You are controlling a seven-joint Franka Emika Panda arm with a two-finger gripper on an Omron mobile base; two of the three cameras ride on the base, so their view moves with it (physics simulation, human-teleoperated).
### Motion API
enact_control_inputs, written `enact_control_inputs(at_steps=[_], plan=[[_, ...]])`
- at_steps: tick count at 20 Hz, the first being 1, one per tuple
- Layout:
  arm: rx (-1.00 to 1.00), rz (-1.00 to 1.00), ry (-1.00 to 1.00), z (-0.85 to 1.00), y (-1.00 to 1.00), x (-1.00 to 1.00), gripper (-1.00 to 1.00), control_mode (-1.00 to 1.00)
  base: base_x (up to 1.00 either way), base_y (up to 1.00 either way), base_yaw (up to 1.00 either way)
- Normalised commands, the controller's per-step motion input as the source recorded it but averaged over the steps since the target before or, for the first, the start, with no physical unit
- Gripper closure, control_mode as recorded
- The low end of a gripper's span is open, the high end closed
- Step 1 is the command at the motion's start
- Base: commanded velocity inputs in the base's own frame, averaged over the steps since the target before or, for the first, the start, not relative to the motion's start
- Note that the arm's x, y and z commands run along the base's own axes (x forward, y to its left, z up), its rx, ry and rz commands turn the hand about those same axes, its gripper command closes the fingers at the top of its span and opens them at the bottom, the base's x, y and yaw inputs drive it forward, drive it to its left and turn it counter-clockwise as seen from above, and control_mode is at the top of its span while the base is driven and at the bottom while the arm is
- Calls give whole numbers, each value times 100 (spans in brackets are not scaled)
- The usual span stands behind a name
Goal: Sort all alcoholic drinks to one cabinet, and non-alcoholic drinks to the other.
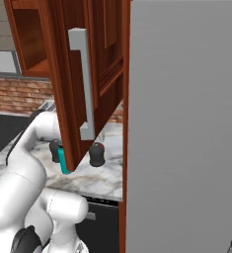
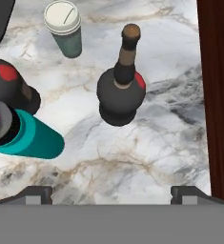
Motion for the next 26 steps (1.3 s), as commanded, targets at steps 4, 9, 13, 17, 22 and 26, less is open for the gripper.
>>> enact_control_inputs(at_steps=[4, 9, 13, 17, 22, 26], plan=[[0, 0, 0, -19, -2, 30, -100, -100, 0, 0, 0], [0, 0, 0, -8, -14, 29, -100, -100, 0, 0, 0], [0, 0, 0, -10, -7, 30, -100, -100, 0, 0, 0], [0, 0, 0, -10, -6, 24, -100, -100, 0, 0, 0], [0, 0, 0, -16, 0, 14, -100, -100, 0, 0, 0], [0, 0, 0, -22, 0, 13, -100, -100, 0, 0, 0]])
